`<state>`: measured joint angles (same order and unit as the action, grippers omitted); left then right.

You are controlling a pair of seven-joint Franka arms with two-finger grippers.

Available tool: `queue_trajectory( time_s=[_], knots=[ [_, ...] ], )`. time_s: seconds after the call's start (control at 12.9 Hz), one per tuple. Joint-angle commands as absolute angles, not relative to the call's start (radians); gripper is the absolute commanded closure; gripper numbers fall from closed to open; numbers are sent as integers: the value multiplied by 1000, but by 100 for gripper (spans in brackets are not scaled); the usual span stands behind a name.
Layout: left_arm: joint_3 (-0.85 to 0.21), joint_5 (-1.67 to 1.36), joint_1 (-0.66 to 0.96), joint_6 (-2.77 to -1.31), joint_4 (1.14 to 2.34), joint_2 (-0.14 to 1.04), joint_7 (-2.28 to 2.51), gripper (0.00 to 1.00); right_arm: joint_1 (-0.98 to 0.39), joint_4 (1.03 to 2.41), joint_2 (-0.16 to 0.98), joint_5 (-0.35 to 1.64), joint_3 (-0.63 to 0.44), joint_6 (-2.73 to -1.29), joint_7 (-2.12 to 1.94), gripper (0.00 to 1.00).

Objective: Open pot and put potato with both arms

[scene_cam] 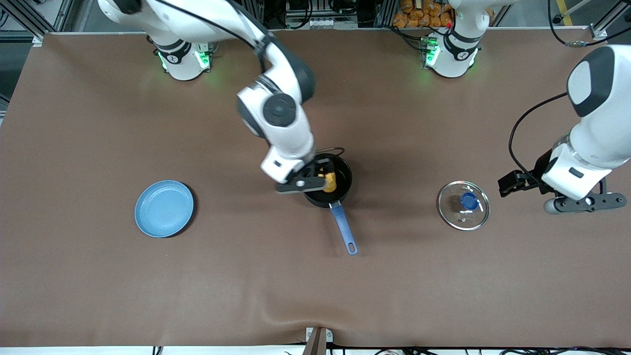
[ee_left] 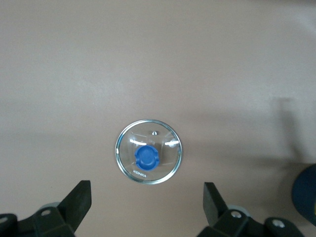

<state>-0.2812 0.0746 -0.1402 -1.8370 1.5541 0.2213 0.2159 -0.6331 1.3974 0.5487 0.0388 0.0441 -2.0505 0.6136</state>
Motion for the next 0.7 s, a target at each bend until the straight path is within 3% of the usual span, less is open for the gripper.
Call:
queue_trajectory(
  time_s=[0.0,0.62],
  knots=[
    [-290,52,-156,-1729,1471,215,192,0,-508,1442,396,37,61,-1917,524,0],
    [-290,15,-160,-1649,1430,140,186,0,-162,1443,221,32,61,-1613,148,0]
  ],
)
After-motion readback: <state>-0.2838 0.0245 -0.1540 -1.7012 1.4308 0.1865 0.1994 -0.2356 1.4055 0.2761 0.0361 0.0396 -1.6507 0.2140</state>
